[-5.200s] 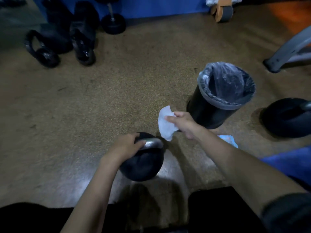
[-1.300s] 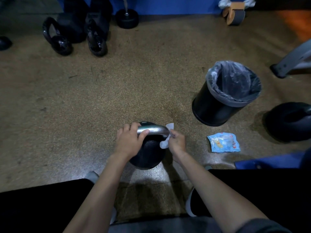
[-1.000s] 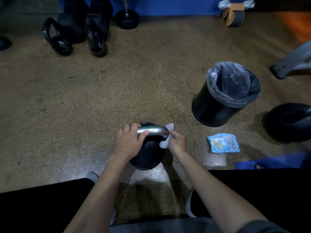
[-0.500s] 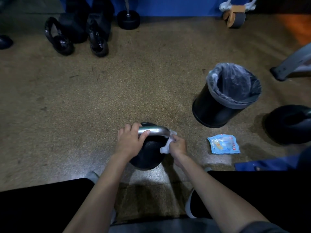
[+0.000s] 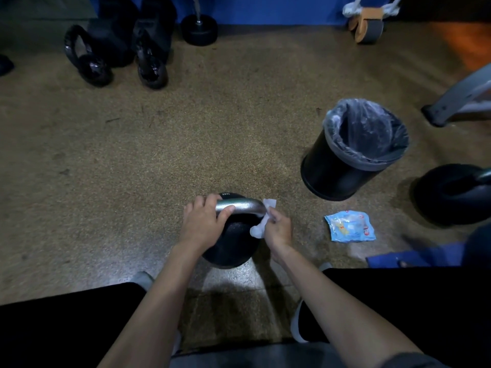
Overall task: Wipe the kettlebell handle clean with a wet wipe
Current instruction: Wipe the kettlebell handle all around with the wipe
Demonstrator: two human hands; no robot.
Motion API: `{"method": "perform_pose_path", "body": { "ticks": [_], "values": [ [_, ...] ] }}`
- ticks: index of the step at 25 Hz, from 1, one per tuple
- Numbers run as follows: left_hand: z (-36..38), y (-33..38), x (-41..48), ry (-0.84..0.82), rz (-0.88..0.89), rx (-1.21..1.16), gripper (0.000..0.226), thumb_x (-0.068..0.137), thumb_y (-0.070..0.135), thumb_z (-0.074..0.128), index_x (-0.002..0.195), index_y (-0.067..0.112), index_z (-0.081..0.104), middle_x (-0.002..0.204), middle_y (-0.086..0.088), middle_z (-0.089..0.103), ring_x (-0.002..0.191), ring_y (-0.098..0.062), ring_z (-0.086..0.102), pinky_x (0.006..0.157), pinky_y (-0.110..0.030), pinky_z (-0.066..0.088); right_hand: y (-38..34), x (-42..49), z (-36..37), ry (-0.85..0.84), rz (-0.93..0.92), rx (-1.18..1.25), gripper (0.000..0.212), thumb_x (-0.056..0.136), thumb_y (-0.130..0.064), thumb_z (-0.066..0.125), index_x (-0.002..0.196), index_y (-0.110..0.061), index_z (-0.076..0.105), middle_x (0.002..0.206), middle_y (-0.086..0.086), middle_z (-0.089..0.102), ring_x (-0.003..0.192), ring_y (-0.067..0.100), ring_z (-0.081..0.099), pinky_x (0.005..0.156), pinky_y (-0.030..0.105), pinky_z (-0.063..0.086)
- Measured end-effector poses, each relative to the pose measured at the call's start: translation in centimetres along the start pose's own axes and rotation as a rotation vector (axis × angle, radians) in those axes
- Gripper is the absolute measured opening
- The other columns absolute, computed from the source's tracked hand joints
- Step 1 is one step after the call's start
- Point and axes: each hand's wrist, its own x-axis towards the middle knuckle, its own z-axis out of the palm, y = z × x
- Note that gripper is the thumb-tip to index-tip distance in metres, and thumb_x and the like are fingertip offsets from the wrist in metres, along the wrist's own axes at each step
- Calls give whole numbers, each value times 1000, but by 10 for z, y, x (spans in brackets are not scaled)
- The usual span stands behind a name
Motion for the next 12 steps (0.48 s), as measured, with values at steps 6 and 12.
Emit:
{"method": "perform_pose_path", "body": {
  "ticks": [6,12],
  "values": [
    [0,0,1,-18,-8,21,47,93,53,38,128,23,45,127,-12,47,116,-34,42,107,-43,30,-6,5,-2,-45,26,-1,42,88,6,40,121,-12,61,107,1,58,100,16,55,83,22,44],
    [1,0,1,-16,1,24,47,92,54,37,127,23,45,124,-11,49,114,-32,43,105,-42,30,3,6,0,-76,67,11,37,89,-1,46,116,-18,64,110,3,64,106,23,62,83,28,50]
  ]
}}
